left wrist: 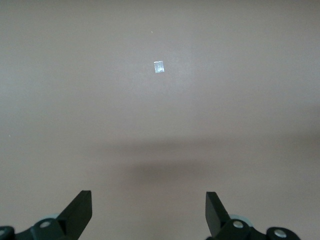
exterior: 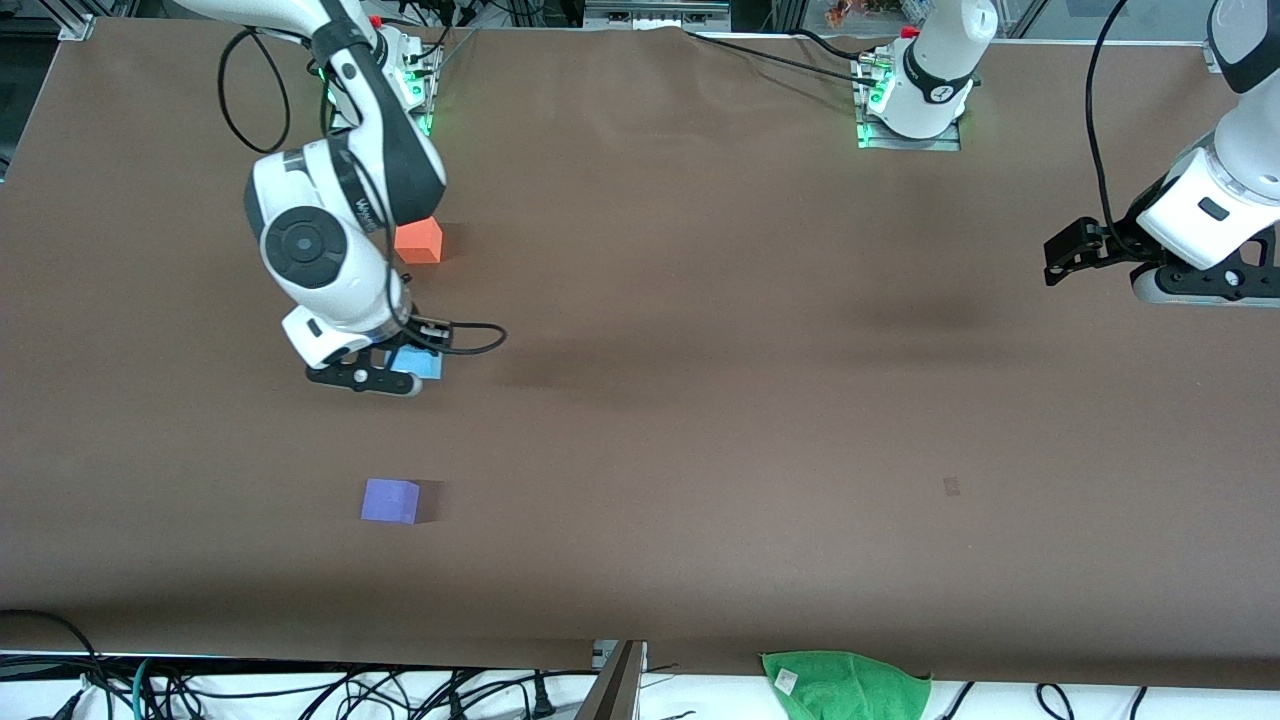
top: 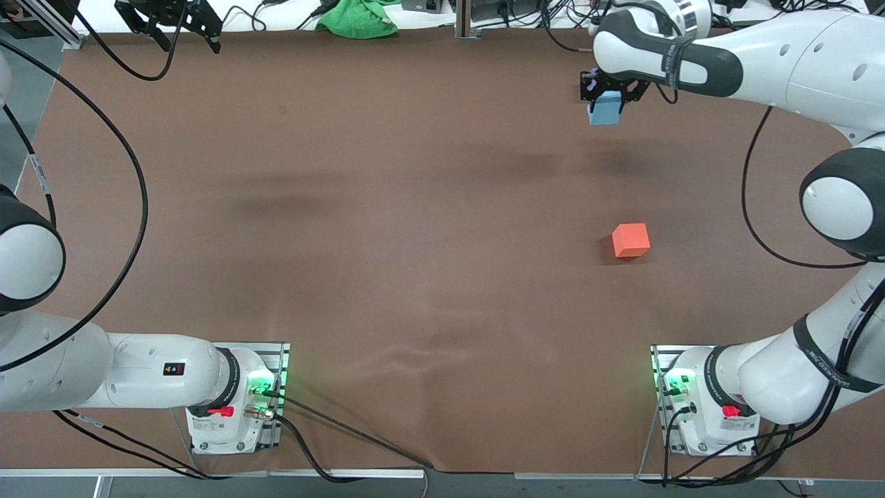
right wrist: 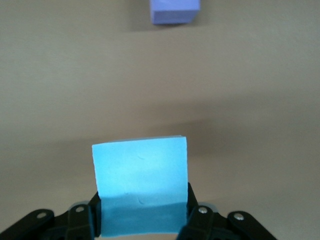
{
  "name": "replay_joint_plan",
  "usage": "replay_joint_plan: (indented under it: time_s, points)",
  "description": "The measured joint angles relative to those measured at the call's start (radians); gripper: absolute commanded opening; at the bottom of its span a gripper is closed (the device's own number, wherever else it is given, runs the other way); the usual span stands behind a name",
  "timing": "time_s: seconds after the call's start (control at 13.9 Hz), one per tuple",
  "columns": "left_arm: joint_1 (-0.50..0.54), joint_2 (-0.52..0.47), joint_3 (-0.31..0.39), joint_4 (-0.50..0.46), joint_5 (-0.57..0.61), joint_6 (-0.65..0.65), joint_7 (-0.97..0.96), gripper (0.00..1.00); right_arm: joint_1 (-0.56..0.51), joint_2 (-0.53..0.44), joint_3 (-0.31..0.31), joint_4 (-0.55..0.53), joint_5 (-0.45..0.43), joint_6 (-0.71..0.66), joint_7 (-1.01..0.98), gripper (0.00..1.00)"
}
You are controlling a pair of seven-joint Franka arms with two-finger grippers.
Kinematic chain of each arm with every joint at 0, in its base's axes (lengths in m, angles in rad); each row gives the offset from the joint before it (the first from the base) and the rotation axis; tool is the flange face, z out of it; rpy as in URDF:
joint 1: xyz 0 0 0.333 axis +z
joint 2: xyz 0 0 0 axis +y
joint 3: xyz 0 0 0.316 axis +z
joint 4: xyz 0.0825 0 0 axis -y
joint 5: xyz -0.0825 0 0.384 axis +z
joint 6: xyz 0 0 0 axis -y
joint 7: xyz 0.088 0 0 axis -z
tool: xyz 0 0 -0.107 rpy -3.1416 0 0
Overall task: Place blue block between orange and purple blocks
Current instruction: 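Carry the blue cube with the right gripper beside the orange cube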
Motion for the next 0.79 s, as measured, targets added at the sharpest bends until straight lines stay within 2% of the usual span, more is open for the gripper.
replay_joint_plan:
  time_s: [0.36, 0.79]
  points:
    - [0.006, 0.0, 0.003, 0.0, 0.0, 0.0, 0.0, 1.0, -0.005, -0.041, -0.061, -0.22, 0.017, 0.223, -0.082, 0.57]
    - [0.006, 0.0, 0.003, 0.0, 0.0, -0.001, 0.0, 1.0, -0.005, -0.054, -0.065, -0.433, 0.017, 0.501, -0.085, 0.57]
